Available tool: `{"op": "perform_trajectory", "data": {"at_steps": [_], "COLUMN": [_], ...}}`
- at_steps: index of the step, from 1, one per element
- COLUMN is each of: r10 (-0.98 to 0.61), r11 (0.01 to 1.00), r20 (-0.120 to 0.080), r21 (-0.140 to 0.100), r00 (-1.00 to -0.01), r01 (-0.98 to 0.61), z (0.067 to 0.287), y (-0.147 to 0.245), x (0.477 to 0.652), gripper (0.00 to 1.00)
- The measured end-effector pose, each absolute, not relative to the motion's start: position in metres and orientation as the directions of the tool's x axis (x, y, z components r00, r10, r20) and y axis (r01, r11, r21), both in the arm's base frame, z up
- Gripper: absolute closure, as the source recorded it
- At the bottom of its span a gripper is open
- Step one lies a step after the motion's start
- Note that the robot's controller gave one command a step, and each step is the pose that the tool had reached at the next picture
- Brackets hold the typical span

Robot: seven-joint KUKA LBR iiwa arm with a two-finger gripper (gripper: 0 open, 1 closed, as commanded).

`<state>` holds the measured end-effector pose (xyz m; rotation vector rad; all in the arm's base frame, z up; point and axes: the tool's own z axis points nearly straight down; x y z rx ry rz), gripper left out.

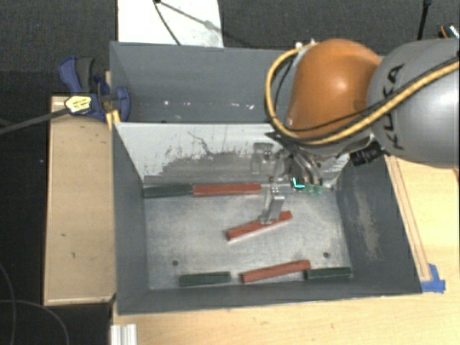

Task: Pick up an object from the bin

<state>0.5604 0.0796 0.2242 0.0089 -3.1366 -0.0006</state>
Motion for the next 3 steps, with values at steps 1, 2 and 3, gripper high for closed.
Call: {"op": "perform_trajectory", "data": {"at_steps": [1,2,3], "r10": [-0.059,-0.058,-0.022], "r11": [0.998,0.998,1.0], "r20": [0.006,-0.003,-0.011], "r21": [-0.001,0.001,0.002], "r00": [-0.998,-0.998,-1.0], "r01": [-0.059,-0.058,-0.022], "z": [0.066,0.071,0.225], "y": [0.026,0.028,0.05], "x": [0.561,0.563,0.551], "gripper": [0.0,1.0,1.0]}}
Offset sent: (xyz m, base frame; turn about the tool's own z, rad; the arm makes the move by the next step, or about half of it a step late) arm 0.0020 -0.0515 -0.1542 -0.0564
